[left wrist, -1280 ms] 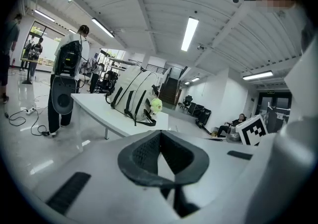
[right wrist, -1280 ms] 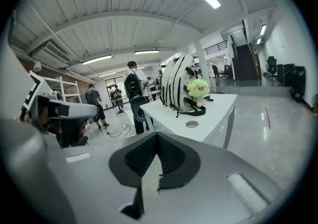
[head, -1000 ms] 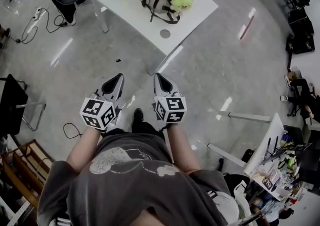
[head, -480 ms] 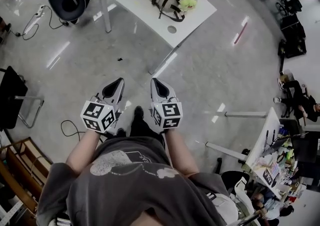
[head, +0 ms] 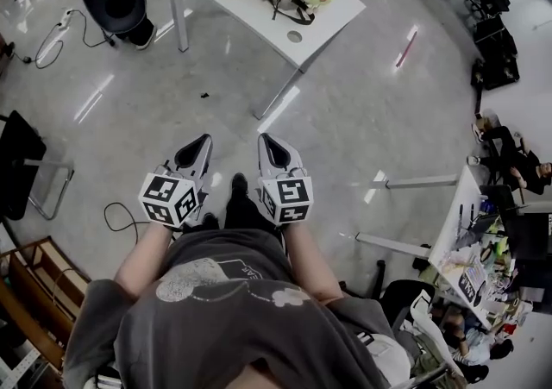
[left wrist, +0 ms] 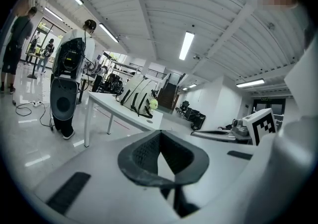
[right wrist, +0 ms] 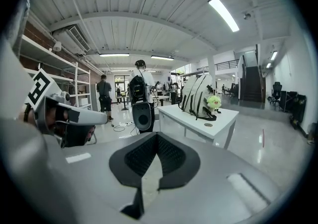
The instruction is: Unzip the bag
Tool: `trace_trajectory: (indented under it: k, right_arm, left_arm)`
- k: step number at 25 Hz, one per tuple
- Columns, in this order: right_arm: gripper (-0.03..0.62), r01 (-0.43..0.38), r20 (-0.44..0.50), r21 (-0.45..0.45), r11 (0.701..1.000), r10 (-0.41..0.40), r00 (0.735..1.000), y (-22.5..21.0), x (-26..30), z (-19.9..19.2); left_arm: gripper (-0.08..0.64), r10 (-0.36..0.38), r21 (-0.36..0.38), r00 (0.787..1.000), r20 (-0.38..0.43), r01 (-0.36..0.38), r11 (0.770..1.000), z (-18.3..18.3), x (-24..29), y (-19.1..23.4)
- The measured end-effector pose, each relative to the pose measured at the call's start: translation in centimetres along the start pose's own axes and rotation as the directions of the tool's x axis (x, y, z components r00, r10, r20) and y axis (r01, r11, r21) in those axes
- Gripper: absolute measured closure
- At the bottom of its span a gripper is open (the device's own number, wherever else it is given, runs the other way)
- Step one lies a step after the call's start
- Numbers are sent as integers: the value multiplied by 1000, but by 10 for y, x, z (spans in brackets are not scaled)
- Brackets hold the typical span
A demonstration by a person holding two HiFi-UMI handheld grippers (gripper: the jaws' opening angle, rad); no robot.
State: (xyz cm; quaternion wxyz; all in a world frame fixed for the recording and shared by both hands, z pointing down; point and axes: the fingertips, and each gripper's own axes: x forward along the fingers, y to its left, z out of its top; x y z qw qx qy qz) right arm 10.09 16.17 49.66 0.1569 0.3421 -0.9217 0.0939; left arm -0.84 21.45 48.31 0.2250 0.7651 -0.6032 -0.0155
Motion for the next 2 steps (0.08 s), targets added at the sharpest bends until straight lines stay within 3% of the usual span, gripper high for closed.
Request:
trace_trajectory:
  k: [2]
  right_arm:
    - [594, 2, -5, -3, 1000, -2, 1000, 3, -7, -4]
  left_arm:
    - [554, -4, -5, 1000, -4, 3, 1000, -5, -4, -3]
